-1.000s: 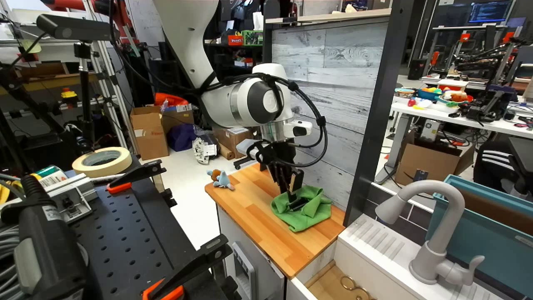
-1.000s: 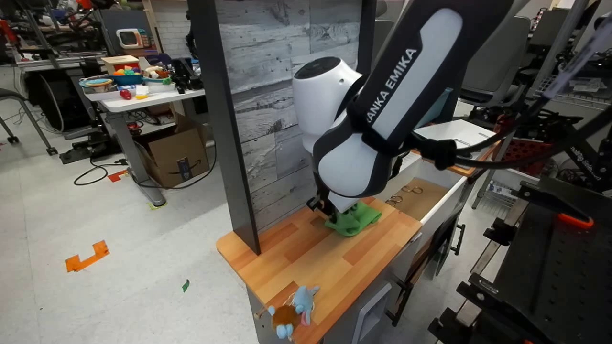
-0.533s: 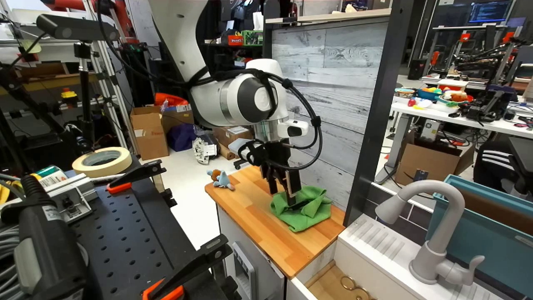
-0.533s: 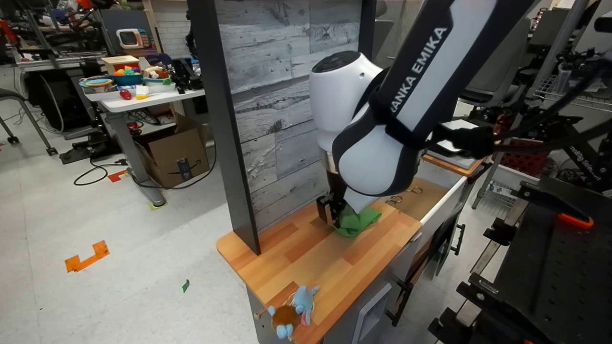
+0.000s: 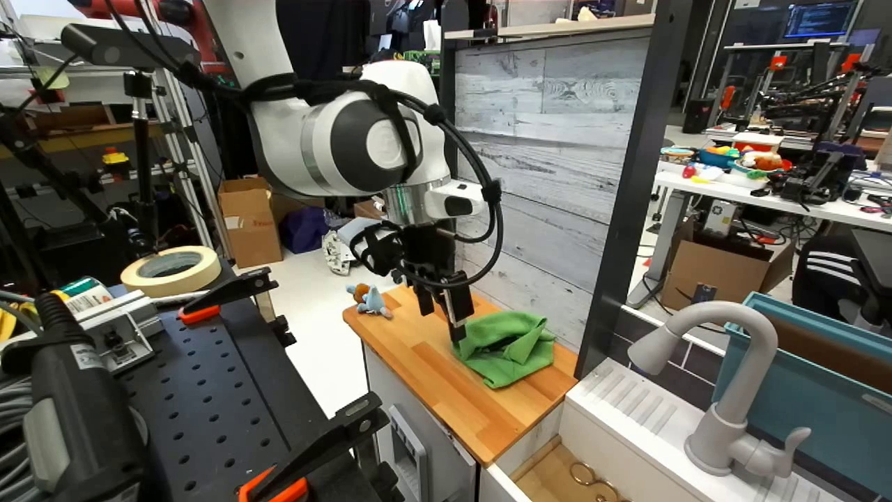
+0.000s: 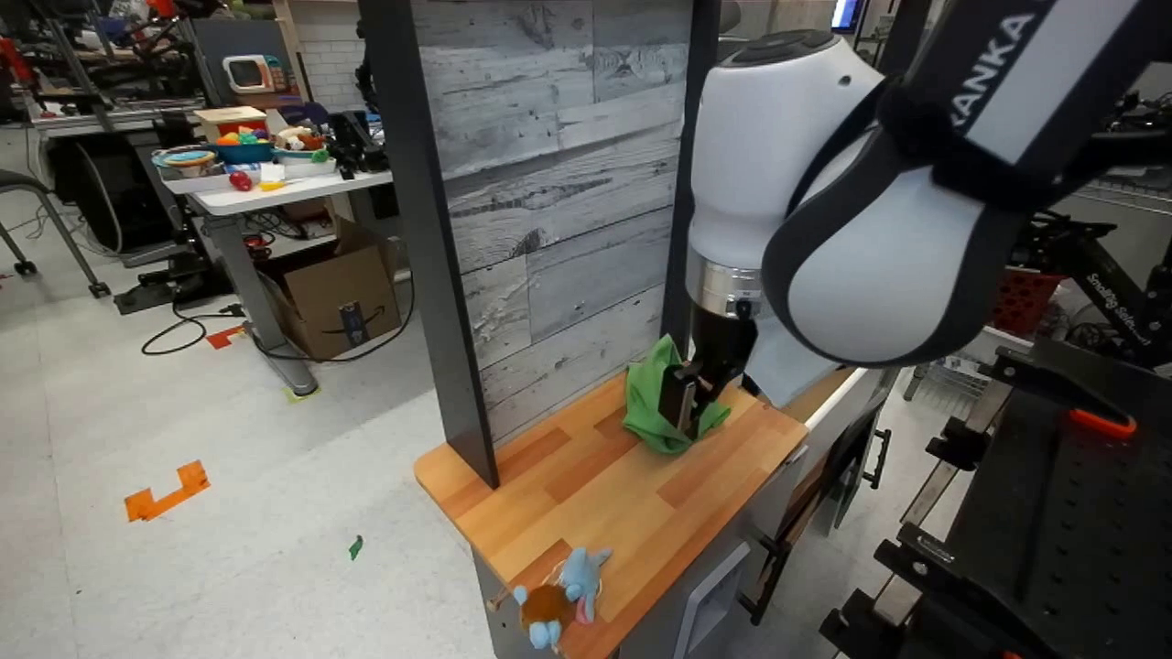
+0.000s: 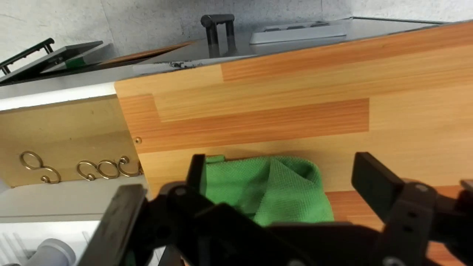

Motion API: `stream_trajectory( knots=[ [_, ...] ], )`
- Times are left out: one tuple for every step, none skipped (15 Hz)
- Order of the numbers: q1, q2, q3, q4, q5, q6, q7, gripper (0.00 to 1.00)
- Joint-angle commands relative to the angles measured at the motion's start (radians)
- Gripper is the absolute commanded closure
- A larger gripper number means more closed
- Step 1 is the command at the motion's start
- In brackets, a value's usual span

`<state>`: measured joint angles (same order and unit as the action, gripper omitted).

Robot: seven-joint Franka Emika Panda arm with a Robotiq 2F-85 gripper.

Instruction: Unfold the green cloth.

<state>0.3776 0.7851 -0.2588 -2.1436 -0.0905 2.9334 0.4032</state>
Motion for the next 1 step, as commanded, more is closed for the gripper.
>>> stream_trajectory(
  knots=[
    [0.006, -0.006, -0.004, -0.007, 0.017, -0.001, -0.015, 0.0]
  ],
)
